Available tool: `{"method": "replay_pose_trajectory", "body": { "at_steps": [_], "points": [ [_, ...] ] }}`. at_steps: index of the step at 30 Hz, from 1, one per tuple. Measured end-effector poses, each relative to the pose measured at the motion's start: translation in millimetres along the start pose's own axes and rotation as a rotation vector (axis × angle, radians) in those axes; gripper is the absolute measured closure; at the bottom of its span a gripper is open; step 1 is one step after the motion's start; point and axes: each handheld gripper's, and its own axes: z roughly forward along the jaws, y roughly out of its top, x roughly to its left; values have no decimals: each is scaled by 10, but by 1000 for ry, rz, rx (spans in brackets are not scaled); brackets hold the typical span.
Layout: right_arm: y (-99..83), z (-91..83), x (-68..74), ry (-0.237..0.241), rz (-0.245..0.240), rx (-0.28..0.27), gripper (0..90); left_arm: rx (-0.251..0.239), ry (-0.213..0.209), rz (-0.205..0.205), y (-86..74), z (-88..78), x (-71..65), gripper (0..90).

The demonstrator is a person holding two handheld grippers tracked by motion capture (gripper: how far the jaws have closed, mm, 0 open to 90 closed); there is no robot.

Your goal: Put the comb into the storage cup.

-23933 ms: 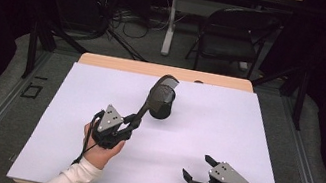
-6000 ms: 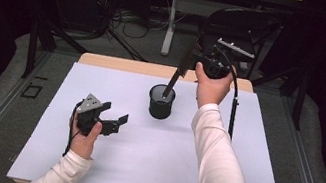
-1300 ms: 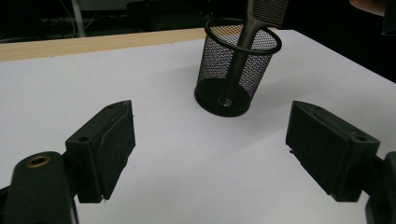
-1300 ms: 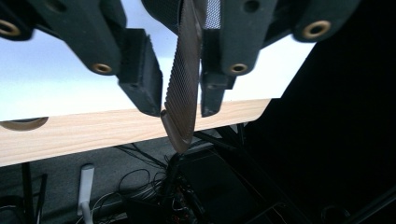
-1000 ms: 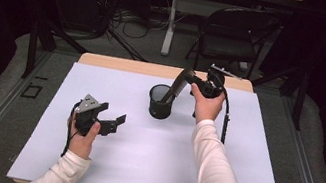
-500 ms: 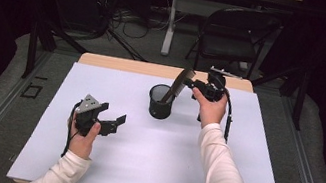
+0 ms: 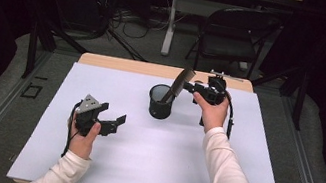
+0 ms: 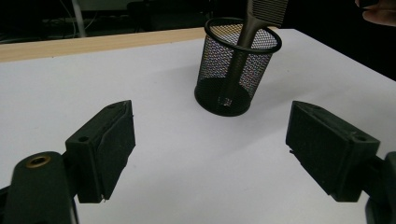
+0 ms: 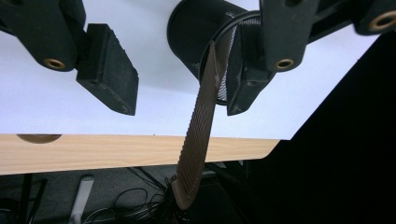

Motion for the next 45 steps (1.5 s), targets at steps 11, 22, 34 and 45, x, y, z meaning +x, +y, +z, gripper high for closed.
{"method": "replay_pose_trajectory", "body": {
  "at_steps": [11,22,34,45],
  "points": [
    [-60,-103,90,-11,-103,23,428,-1,1,-1,3,-7,0,163],
    [-149,-239,216,-18,-200,19,470,0,2,1,7,-20,9,163],
    [-246,-386,432,-31,-290,76,355,-8,-10,-2,35,-60,35,163],
    [-417,-525,595,36,-352,105,214,-14,-62,10,94,-136,72,163]
  ]
}}
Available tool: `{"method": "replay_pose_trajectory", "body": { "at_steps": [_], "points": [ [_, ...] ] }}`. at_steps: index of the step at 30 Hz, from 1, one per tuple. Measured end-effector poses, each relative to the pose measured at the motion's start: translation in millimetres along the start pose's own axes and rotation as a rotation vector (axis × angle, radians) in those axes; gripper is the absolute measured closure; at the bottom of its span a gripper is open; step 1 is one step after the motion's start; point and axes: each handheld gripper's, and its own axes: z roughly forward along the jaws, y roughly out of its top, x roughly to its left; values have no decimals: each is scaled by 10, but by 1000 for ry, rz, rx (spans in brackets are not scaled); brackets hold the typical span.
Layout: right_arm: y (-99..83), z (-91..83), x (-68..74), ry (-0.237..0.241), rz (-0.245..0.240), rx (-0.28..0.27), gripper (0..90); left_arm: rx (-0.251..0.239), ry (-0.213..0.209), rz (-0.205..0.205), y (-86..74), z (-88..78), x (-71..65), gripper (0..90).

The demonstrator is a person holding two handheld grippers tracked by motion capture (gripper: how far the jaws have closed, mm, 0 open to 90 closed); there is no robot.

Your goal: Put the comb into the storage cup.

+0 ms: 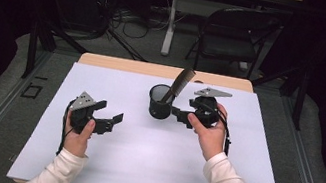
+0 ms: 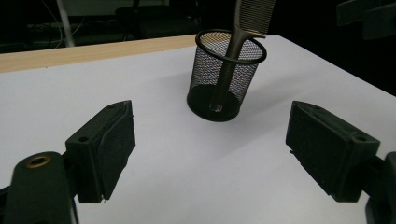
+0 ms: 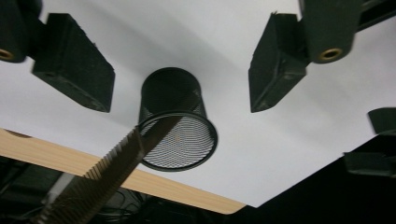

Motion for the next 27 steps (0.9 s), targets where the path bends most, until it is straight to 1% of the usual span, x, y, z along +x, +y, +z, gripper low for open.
{"method": "replay_pose_trajectory", "body": {
  "at_steps": [2,3,4,8,10,14,16,18,22,27],
  "points": [
    [-27,-35,28,20,-7,-17,183,-3,-4,-2,12,-18,8,163],
    [-38,-50,46,22,-10,-25,174,-4,-7,-3,17,-27,14,163],
    [-48,-65,63,23,-18,-30,169,-11,-9,-7,21,-32,18,163],
    [-84,-135,131,62,-29,-47,153,-15,-11,-16,44,-66,47,163],
    [-98,-177,167,74,-32,-68,148,-19,-15,-17,56,-82,64,163],
    [-120,-251,249,67,-49,-85,146,-27,-12,-21,72,-117,89,163],
    [-133,-282,292,62,-65,-92,144,-31,-14,-21,78,-131,106,163],
    [-151,-308,331,69,-72,-100,144,-32,-13,-23,83,-144,119,163],
    [-197,-338,380,84,-76,-103,144,-36,-13,-27,90,-166,139,163],
    [-258,-363,405,99,-71,-111,145,-38,-21,-17,96,-186,153,163]
  ]
}}
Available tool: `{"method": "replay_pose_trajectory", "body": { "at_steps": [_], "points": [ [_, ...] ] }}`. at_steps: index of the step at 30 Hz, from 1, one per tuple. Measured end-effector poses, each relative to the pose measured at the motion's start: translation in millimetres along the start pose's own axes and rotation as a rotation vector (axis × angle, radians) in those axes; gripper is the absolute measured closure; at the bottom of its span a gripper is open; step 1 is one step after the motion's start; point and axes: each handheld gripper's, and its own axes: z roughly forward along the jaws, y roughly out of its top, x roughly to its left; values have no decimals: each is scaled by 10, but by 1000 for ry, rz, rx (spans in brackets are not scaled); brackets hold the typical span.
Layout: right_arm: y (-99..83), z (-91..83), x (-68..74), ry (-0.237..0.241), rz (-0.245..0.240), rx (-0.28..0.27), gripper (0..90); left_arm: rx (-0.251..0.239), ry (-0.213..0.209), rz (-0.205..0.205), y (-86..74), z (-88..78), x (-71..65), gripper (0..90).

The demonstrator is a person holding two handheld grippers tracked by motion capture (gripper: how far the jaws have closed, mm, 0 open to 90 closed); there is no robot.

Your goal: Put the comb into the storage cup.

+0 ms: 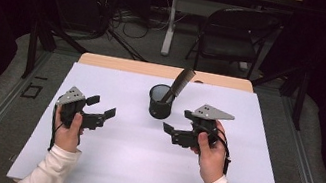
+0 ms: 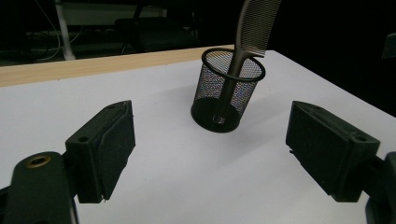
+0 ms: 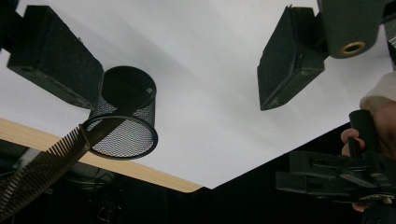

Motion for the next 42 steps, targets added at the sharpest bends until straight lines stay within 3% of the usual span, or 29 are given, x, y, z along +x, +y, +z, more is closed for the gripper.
{"method": "replay_pose_trajectory", "body": {
  "at_steps": [13,24,34,42],
  "points": [
    [-215,-143,62,-22,-7,-12,145,4,-5,12,6,-30,36,163],
    [-502,-257,91,-32,0,-24,145,4,-5,17,9,-44,46,163],
    [-775,-290,-43,-42,37,-26,146,8,-5,20,5,-41,56,163],
    [-922,-276,-185,-77,67,-21,147,6,-7,19,2,-41,59,163]
  ]
}}
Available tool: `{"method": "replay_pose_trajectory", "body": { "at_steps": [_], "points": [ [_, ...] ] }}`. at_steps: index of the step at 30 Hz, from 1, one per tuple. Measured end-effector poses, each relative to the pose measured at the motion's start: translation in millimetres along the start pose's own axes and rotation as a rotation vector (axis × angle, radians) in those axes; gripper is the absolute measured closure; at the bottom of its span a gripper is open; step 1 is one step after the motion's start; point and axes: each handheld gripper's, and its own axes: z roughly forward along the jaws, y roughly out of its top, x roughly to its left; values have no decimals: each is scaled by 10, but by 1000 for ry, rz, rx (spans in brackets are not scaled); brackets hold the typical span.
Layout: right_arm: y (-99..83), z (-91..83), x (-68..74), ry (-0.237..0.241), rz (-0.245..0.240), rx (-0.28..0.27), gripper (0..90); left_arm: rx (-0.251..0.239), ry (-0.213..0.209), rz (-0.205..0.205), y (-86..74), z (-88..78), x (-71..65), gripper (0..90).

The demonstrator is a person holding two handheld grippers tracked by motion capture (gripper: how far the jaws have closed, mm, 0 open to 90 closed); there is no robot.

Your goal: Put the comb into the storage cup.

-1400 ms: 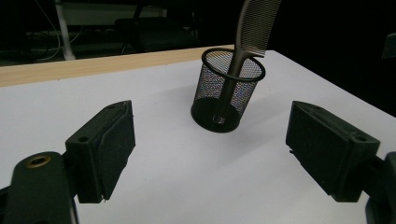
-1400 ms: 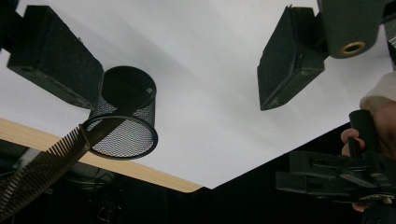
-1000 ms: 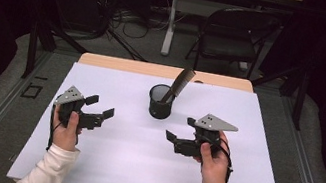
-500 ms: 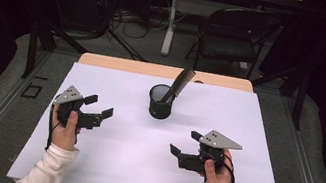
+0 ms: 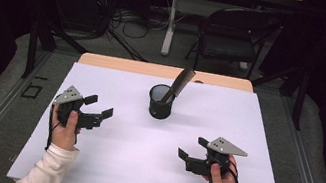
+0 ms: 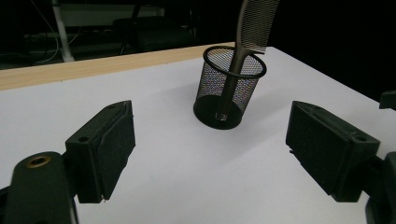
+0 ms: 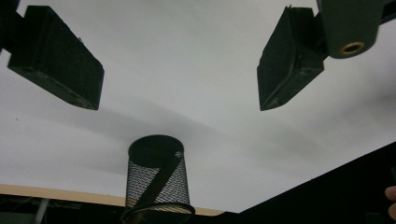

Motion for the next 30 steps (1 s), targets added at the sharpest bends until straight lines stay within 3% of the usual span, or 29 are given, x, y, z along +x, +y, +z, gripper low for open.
{"method": "replay_pose_trajectory", "body": {
  "at_steps": [14,21,30],
  "points": [
    [-152,-14,-218,-70,60,-13,148,-2,-3,3,-7,7,2,163],
    [-197,-6,-294,-104,63,2,149,-2,-3,5,-9,10,4,163],
    [-218,26,-291,-107,53,9,149,0,-4,4,-15,19,5,163]
  ]
}}
